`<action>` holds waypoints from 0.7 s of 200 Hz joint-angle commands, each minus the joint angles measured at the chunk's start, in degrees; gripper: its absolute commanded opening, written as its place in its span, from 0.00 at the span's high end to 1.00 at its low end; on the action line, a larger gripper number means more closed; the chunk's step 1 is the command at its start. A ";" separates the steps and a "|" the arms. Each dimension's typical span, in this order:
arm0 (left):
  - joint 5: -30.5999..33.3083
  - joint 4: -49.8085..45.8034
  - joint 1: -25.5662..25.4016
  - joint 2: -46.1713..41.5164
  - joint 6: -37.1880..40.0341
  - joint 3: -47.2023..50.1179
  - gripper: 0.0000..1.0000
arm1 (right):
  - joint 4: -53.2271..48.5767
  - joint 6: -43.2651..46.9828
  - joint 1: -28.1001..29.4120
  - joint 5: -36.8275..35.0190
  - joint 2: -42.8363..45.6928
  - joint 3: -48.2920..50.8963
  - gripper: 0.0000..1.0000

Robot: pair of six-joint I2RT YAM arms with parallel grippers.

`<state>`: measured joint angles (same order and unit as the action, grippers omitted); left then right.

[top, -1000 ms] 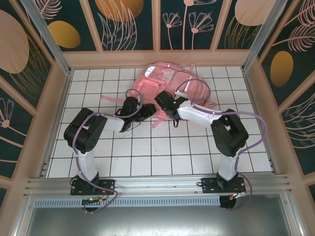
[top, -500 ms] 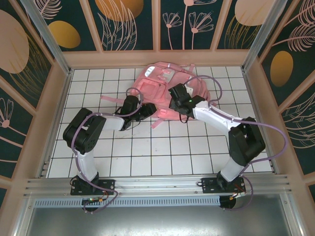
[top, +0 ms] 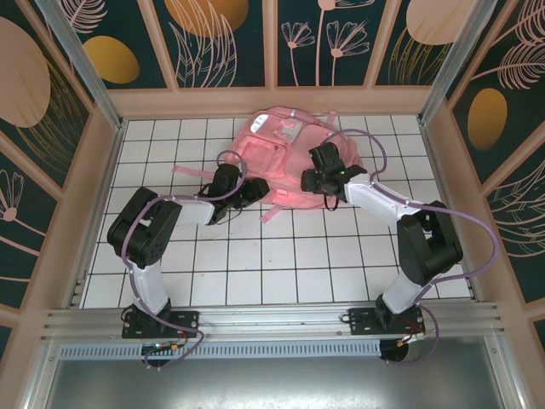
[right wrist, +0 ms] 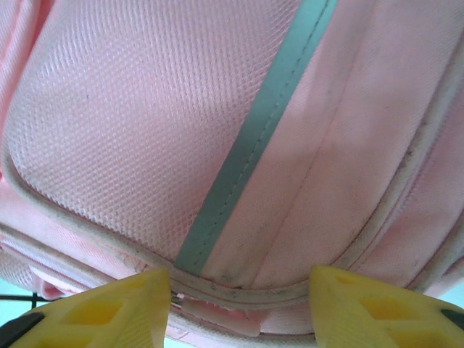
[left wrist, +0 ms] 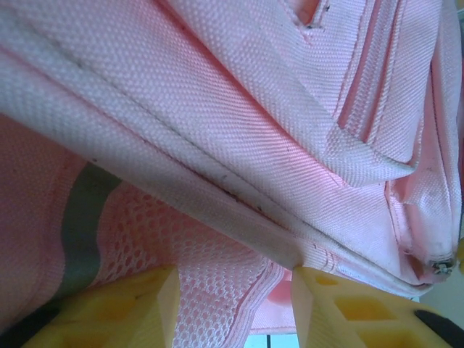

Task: Pack the student bag

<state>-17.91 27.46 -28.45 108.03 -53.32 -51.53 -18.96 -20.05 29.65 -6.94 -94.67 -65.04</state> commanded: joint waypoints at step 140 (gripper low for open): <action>2.00 -3.38 0.85 -0.12 1.63 -3.91 0.53 | 3.05 -2.92 5.00 0.87 0.46 3.62 0.39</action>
<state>-15.64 23.75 -27.97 108.03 -52.34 -53.84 -15.46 -22.87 34.98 -4.47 -94.11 -61.82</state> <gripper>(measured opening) 0.465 0.614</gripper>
